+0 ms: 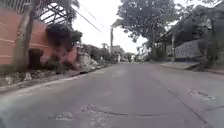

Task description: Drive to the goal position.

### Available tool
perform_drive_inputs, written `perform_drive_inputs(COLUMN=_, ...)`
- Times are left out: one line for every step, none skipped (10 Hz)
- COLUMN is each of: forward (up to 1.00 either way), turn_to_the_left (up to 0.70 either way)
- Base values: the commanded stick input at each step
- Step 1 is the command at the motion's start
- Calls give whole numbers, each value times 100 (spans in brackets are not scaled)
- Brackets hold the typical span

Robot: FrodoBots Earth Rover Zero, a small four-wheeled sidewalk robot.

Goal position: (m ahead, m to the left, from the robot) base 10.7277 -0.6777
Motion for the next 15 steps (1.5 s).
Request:
perform_drive_inputs(forward=100, turn_to_the_left=-38)
perform_drive_inputs(forward=100, turn_to_the_left=-38)
perform_drive_inputs(forward=100, turn_to_the_left=-10)
perform_drive_inputs(forward=100, turn_to_the_left=2)
perform_drive_inputs(forward=100, turn_to_the_left=2)
perform_drive_inputs(forward=100, turn_to_the_left=2)
perform_drive_inputs(forward=100, turn_to_the_left=2)
perform_drive_inputs(forward=100, turn_to_the_left=2)
perform_drive_inputs(forward=100, turn_to_the_left=2)
perform_drive_inputs(forward=100, turn_to_the_left=2)
perform_drive_inputs(forward=100, turn_to_the_left=2)
perform_drive_inputs(forward=100, turn_to_the_left=2)
perform_drive_inputs(forward=100, turn_to_the_left=2)
perform_drive_inputs(forward=100, turn_to_the_left=2)
perform_drive_inputs(forward=100, turn_to_the_left=2)
